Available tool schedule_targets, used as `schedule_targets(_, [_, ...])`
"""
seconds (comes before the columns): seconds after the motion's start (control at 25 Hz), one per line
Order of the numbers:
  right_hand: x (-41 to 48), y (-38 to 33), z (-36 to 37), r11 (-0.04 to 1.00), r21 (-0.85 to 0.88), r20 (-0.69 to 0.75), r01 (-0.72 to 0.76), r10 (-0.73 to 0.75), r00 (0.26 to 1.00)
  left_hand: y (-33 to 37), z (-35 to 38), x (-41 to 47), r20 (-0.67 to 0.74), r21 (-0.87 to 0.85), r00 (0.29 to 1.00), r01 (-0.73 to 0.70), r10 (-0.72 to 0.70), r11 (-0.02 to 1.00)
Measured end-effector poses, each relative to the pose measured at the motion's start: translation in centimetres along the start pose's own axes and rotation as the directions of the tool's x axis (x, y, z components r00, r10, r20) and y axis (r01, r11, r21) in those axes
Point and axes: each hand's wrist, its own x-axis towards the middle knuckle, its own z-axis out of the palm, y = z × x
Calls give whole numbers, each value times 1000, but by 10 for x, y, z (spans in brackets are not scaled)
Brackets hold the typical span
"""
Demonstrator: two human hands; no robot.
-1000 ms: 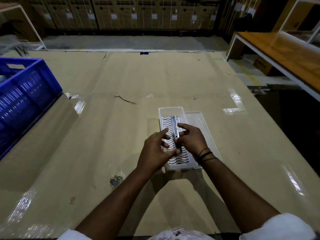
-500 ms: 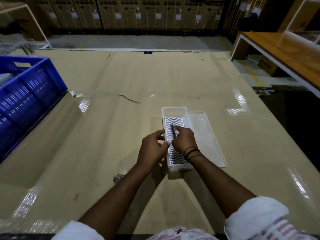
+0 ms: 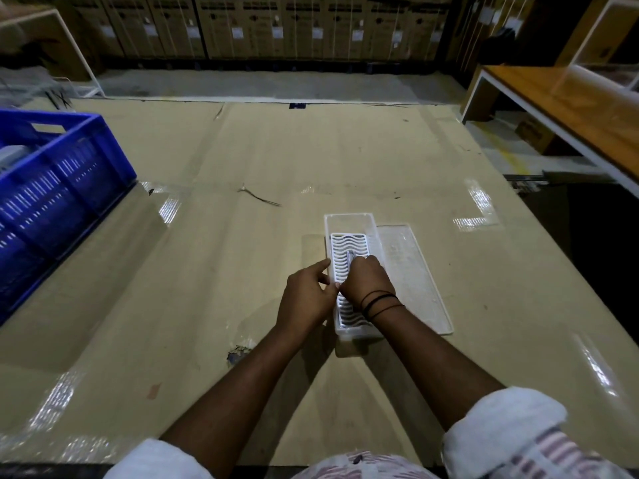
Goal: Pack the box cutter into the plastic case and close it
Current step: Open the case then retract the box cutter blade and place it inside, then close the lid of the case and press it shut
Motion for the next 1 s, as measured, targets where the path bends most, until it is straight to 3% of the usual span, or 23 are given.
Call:
schedule_targets(0.24, [-5,2,-4,997,1,-31,78,-78,996,-1,0,0,13,1,1000,-8,8,1000])
schedule_targets(0.36, [-9,12,-19,980,82,-280,181,-151,948,-3,-2,2,27,-12,1000,3,-3,1000])
schedule_targets(0.48, [-2,43,-40,979,145,-429,145,-70,901,-3,-4,5,27,-6,1000,15,-14,1000])
schedule_targets(0.6, [9,80,-49,982,95,-256,-164,184,949,1,-2,8,8,-18,999,37,-37,999])
schedule_targets(0.72, [8,99,-45,901,-24,-24,-432,432,902,2,-1,12,-2,-18,999,48,-48,999])
schedule_targets(1.0, [12,99,-42,893,16,34,-449,449,893,-2,2,17,9,-73,995,98,-98,992])
